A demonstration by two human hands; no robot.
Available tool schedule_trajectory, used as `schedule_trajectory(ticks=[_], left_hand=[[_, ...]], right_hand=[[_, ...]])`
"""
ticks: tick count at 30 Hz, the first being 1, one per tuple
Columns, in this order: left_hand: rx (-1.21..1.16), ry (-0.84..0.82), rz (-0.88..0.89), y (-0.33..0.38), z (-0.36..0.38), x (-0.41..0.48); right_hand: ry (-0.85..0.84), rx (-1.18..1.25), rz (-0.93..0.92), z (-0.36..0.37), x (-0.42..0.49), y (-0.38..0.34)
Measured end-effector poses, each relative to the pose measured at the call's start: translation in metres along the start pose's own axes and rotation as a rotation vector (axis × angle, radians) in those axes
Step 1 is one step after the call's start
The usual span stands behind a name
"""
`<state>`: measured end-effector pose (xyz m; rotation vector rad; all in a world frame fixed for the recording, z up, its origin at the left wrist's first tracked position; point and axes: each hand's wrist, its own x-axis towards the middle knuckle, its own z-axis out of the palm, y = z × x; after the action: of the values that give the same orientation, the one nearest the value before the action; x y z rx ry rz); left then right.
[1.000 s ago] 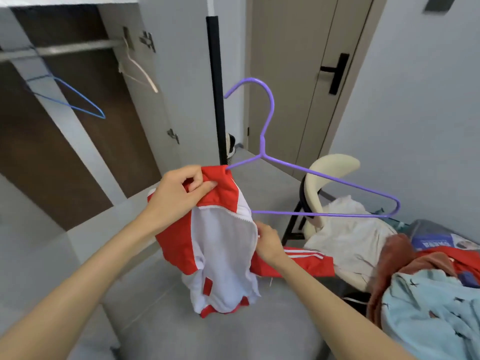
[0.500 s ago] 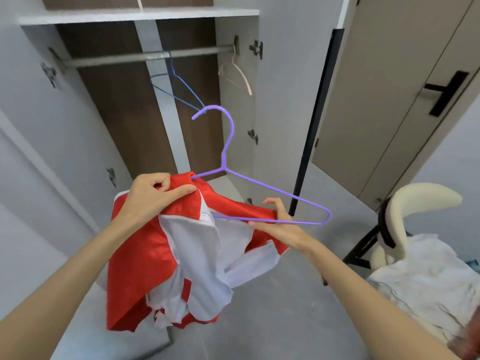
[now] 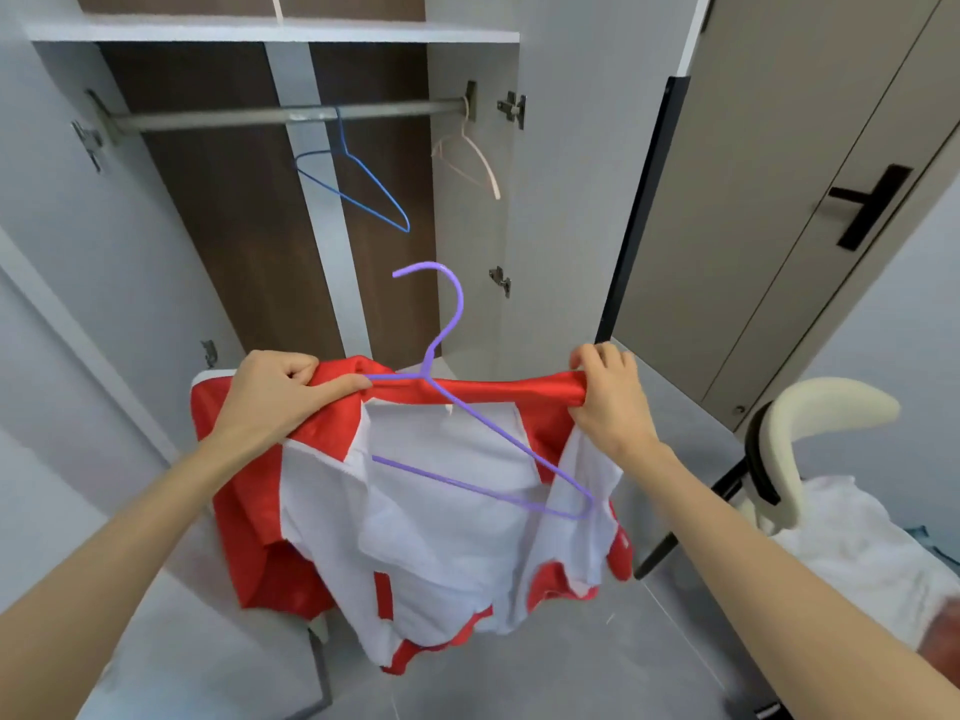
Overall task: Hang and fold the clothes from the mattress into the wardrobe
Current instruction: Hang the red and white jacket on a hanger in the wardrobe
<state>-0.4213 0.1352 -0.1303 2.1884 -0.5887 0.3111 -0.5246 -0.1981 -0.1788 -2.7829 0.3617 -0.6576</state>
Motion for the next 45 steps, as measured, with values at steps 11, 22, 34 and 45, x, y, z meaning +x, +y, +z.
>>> schedule_trajectory(ticks=[11, 22, 34, 45], left_hand=[[0.135, 0.073, -0.061, 0.020, 0.076, 0.013], [-0.046, -0.063, 0.073, 0.074, 0.135, 0.017], [-0.376, -0.386, 0.240, 0.113, 0.169, -0.007], [-0.553, -1.056, 0.451, 0.199, 0.255, -0.052]], right_hand=[[0.038, 0.115, 0.148, -0.040, -0.001, 0.005], [-0.155, 0.905, 0.446, -0.069, -0.026, 0.000], [0.097, 0.213, 0.389, -0.089, -0.135, 0.029], [0.616, 0.000, 0.882, -0.145, -0.245, 0.081]])
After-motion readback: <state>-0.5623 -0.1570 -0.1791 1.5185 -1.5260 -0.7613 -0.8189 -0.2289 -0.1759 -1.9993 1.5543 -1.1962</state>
